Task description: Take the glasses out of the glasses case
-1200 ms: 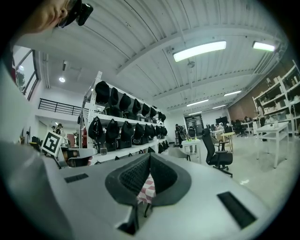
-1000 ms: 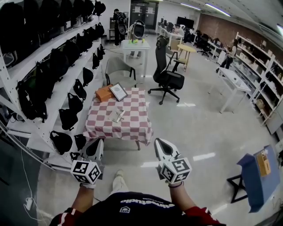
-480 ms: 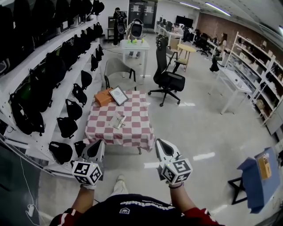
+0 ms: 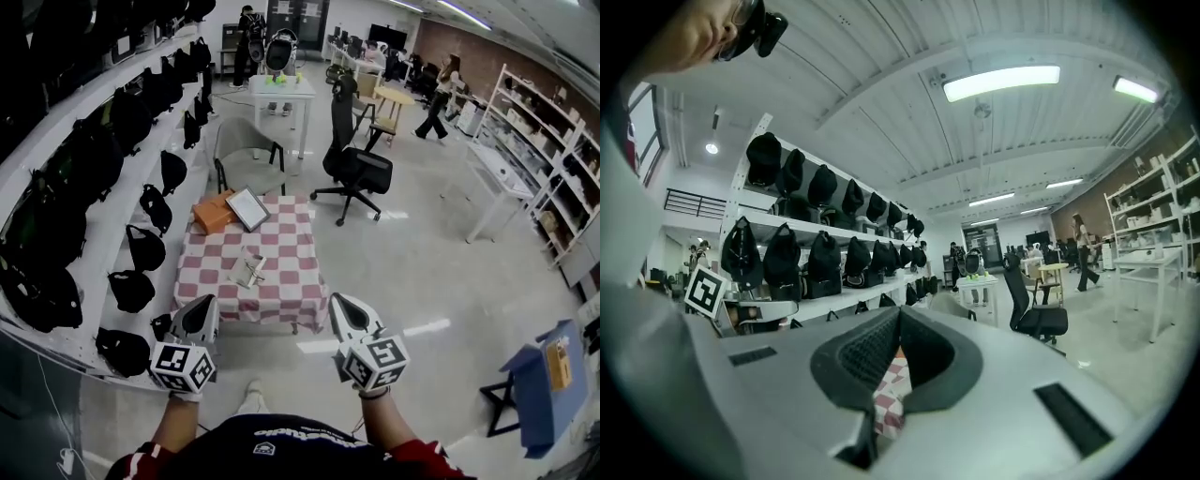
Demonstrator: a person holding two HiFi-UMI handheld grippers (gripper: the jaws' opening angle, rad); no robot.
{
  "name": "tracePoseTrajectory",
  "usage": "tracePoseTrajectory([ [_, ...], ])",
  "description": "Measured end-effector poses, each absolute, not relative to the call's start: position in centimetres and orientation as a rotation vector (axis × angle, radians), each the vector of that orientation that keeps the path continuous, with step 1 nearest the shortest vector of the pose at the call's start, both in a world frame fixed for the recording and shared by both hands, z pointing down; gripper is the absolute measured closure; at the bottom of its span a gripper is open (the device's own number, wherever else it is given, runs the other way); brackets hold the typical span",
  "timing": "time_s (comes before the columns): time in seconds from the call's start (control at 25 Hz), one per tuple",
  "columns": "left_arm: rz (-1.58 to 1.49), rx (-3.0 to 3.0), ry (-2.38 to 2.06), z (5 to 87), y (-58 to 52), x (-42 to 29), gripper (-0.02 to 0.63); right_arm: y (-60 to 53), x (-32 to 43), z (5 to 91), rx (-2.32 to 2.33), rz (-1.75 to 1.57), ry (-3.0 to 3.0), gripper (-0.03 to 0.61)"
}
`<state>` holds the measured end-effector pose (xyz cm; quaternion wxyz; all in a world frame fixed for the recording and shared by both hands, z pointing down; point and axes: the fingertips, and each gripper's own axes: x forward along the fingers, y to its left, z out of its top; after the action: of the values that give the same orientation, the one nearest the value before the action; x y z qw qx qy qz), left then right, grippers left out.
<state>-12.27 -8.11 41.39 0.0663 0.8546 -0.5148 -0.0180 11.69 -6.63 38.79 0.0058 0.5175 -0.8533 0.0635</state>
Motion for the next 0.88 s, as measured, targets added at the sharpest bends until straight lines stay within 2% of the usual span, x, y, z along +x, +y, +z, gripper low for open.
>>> tracePoseTrajectory([
  [0.88,-0.116,2.616,-1.462,40.7,-24.2,-17.8,0.608,-21.2,4.4,36.5,1.622,0.135,-2.636,0.581],
])
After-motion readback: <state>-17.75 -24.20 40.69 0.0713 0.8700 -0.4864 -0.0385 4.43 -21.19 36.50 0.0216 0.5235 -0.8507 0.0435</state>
